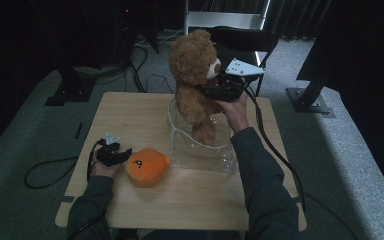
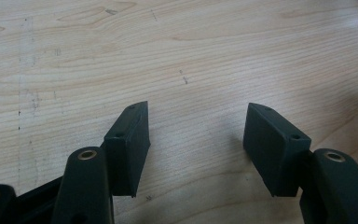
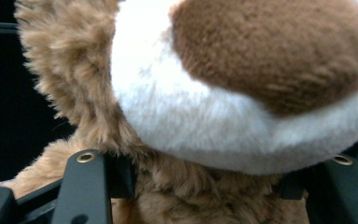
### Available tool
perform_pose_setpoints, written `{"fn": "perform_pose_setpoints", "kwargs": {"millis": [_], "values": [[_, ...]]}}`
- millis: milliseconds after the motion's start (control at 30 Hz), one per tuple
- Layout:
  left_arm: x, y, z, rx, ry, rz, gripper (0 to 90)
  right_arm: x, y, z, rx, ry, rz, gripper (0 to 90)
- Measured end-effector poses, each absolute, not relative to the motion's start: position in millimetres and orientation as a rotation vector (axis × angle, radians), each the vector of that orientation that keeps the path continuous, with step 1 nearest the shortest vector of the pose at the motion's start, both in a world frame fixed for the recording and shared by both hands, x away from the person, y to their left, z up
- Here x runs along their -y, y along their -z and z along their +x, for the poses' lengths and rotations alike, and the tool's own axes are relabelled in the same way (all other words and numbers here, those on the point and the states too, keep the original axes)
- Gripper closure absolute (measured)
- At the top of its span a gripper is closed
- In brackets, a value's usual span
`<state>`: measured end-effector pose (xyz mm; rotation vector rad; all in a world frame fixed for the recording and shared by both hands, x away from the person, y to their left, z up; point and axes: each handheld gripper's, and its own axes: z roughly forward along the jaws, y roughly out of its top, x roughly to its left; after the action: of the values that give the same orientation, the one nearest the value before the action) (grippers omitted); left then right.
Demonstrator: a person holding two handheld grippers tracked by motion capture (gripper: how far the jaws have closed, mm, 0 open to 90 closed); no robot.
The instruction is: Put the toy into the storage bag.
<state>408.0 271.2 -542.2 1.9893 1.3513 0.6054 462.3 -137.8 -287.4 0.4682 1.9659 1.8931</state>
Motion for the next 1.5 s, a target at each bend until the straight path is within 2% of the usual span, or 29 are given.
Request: {"fn": "perform_pose_setpoints", "kwargs": {"millis": [700, 1500], "values": [[-271.0, 542.3, 408.0, -1.352, -0.606, 1.987, 41.5, 153.9, 301.5, 466.5, -1.99, -1.865, 0.521, 38.1], [-271.1, 542.3, 408.0, -1.351, -0.605, 1.989, 41.5, 143.0, 319.3, 471.5, -2.078, -1.825, 0.539, 37.4]]}}
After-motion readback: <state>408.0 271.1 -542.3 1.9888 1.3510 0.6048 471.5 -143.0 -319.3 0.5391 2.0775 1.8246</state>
